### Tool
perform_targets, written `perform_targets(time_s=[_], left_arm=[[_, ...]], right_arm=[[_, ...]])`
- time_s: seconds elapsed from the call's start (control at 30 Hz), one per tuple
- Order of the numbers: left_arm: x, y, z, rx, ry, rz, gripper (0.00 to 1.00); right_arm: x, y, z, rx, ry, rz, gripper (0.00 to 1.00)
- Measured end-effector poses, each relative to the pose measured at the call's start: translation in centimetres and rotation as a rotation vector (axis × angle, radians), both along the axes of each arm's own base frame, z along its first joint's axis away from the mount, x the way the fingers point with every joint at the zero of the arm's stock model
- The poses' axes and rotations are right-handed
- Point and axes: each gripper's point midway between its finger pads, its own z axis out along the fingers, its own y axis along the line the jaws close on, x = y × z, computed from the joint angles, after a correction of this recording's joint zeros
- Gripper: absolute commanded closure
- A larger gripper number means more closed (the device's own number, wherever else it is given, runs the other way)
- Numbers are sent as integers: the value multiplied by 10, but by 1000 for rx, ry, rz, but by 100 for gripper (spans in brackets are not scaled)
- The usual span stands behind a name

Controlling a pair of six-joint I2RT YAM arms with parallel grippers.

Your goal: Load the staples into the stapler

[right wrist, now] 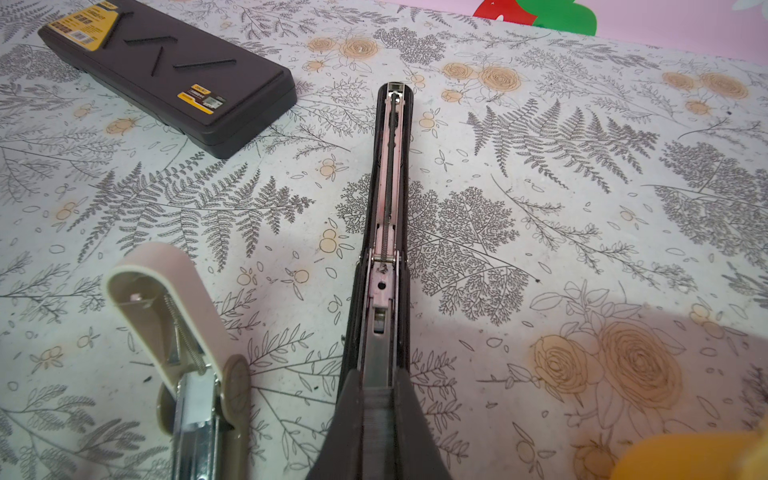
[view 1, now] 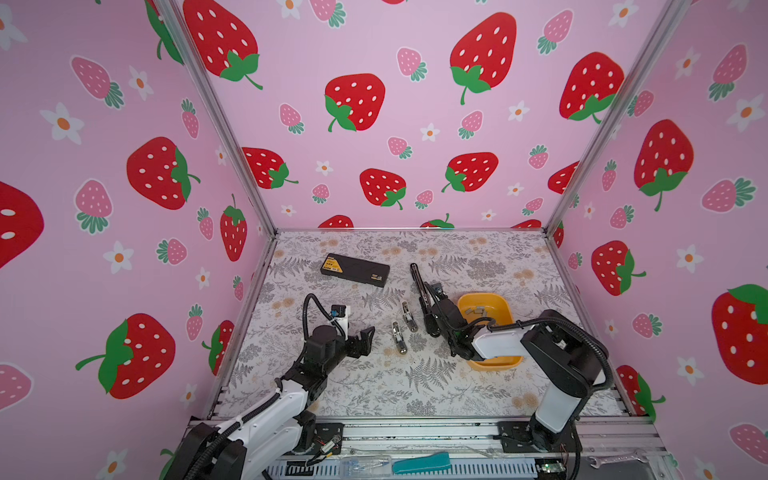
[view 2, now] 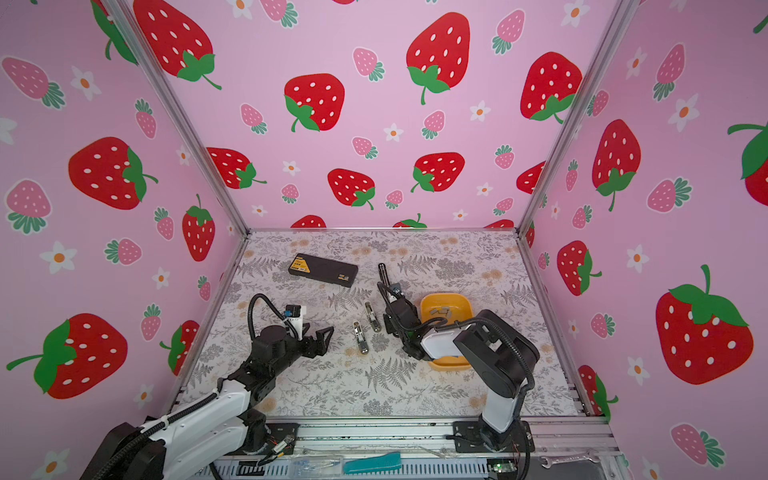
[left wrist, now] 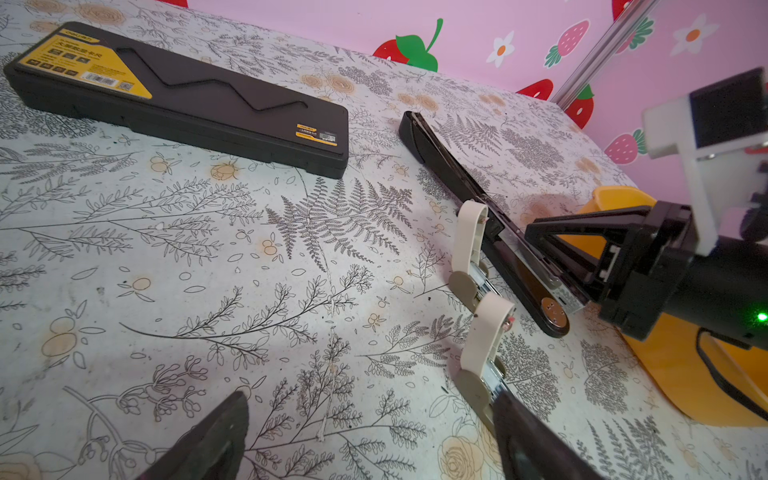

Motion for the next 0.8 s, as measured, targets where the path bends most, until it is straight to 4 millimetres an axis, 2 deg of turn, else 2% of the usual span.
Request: perform_targets(time_s=[0.2,0.4,0.8], left_arm=[[0,0,0,0,0,0,7],[0,0,0,0,0,0,7],[0,0,0,0,-1,0,7]], right_arm=[[0,0,2,1,-1,1,98],[-2,3,16,27,-21,8,97],[-3,4,14,23,-18,11,97]])
